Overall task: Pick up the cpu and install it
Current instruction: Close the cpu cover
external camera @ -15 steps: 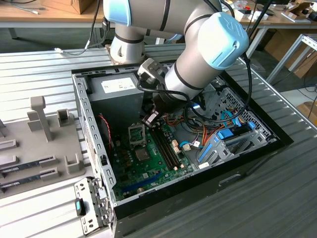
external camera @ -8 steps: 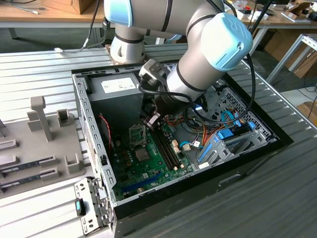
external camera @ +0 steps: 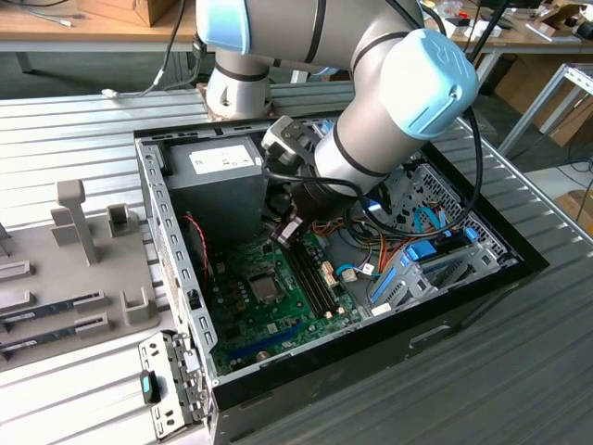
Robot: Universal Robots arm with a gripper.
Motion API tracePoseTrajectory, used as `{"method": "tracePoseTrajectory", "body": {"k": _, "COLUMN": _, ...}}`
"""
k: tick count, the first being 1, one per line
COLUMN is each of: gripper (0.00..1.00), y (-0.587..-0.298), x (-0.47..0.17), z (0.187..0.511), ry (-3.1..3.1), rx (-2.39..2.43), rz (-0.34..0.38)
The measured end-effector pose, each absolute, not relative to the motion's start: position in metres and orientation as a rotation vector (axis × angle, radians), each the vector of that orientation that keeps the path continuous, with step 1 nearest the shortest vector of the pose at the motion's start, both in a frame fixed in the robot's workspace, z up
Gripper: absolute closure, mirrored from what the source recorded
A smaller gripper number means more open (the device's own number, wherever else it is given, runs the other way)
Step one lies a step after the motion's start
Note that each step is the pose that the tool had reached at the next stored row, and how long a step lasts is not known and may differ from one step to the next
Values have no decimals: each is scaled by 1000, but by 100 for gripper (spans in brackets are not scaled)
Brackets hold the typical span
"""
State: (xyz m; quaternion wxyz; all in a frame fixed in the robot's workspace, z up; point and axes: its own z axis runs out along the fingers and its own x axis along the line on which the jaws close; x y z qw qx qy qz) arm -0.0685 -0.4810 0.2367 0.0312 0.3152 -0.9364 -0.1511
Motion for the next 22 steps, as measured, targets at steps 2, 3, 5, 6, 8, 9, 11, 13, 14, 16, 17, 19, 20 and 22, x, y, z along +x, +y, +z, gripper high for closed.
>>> {"method": "tracePoseTrajectory", "body": {"k": 2, "gripper": 89, "y": -483, "x": -68, "z": 238, "ry": -2885, "rx": 971, "rz": -471}}
{"method": "tracePoseTrajectory", "body": {"k": 3, "gripper": 89, "y": -483, "x": -68, "z": 238, "ry": -2885, "rx": 972, "rz": -473}}
{"method": "tracePoseTrajectory", "body": {"k": 5, "gripper": 89, "y": -487, "x": -68, "z": 238, "ry": -2885, "rx": 971, "rz": -474}}
{"method": "tracePoseTrajectory", "body": {"k": 6, "gripper": 89, "y": -489, "x": -67, "z": 238, "ry": -2884, "rx": 971, "rz": -476}}
{"method": "tracePoseTrajectory", "body": {"k": 8, "gripper": 89, "y": -492, "x": -66, "z": 238, "ry": -2883, "rx": 971, "rz": -477}}
{"method": "tracePoseTrajectory", "body": {"k": 9, "gripper": 89, "y": -494, "x": -66, "z": 238, "ry": -2883, "rx": 971, "rz": -477}}
{"method": "tracePoseTrajectory", "body": {"k": 11, "gripper": 89, "y": -499, "x": -66, "z": 238, "ry": -2883, "rx": 971, "rz": -478}}
{"method": "tracePoseTrajectory", "body": {"k": 13, "gripper": 89, "y": -504, "x": -66, "z": 238, "ry": -2883, "rx": 971, "rz": -478}}
{"method": "tracePoseTrajectory", "body": {"k": 14, "gripper": 89, "y": -504, "x": -66, "z": 238, "ry": -2883, "rx": 971, "rz": -478}}
{"method": "tracePoseTrajectory", "body": {"k": 16, "gripper": 89, "y": -504, "x": -66, "z": 238, "ry": -2883, "rx": 971, "rz": -478}}
{"method": "tracePoseTrajectory", "body": {"k": 17, "gripper": 89, "y": -504, "x": -66, "z": 238, "ry": -2883, "rx": 971, "rz": -478}}
{"method": "tracePoseTrajectory", "body": {"k": 19, "gripper": 89, "y": -504, "x": -64, "z": 238, "ry": -2883, "rx": 971, "rz": -478}}
{"method": "tracePoseTrajectory", "body": {"k": 20, "gripper": 89, "y": -504, "x": -62, "z": 237, "ry": -2883, "rx": 971, "rz": -478}}
{"method": "tracePoseTrajectory", "body": {"k": 22, "gripper": 89, "y": -504, "x": -56, "z": 237, "ry": -2883, "rx": 971, "rz": -478}}
